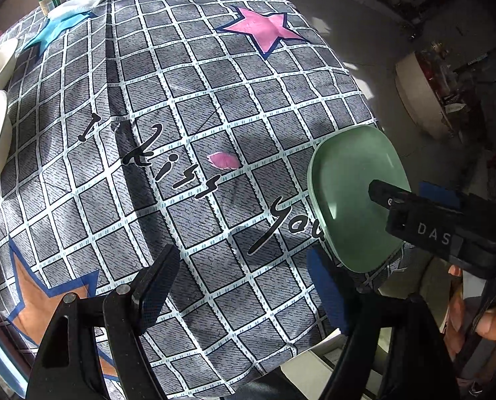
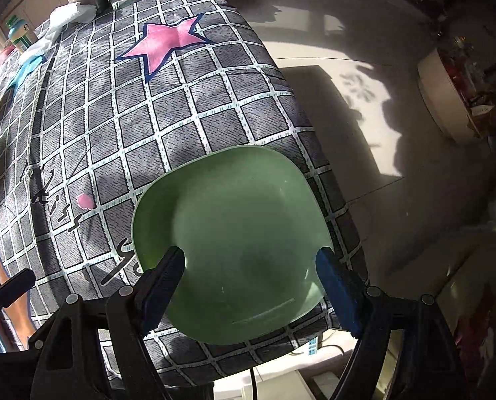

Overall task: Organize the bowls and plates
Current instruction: 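Move both grippers to the pale-green square plate, then close the left gripper on the green plate rim while the right gripper grips beside it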

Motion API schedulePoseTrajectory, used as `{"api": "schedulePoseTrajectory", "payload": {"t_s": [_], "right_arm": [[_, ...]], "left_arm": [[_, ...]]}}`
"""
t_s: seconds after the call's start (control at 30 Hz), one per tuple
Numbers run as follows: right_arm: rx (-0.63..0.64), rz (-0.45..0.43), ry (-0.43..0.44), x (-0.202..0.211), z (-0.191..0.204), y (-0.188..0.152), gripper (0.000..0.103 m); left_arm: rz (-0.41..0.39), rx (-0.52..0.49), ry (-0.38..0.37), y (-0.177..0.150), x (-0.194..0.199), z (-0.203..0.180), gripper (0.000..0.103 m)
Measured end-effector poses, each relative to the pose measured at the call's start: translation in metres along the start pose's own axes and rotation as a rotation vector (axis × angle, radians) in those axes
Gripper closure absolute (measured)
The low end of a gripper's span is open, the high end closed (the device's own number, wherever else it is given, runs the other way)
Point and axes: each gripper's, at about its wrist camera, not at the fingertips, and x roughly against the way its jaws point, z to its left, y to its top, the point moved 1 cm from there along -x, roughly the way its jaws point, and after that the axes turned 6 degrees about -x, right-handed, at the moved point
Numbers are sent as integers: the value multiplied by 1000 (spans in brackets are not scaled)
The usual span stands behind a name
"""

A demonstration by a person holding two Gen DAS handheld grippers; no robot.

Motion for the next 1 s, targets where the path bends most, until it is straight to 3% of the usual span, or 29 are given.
{"api": "schedulePoseTrajectory", "payload": {"t_s": [0.2, 0.33, 0.7, 1.0], "right_arm": [[-65, 33, -32, -26, -31, 5, 21], [-38, 38, -26, -50, -47, 8, 21], [-42, 128, 106, -78, -24, -8, 21], [30, 158, 205, -79, 21, -17, 21]], "left_arm": [[9, -13, -6, 24, -23, -32, 21], [34, -4, -5, 32, -38, -40, 21], [35, -28, 14, 40, -55, -48, 21], [20, 4, 51, 13, -39, -8, 22]]}}
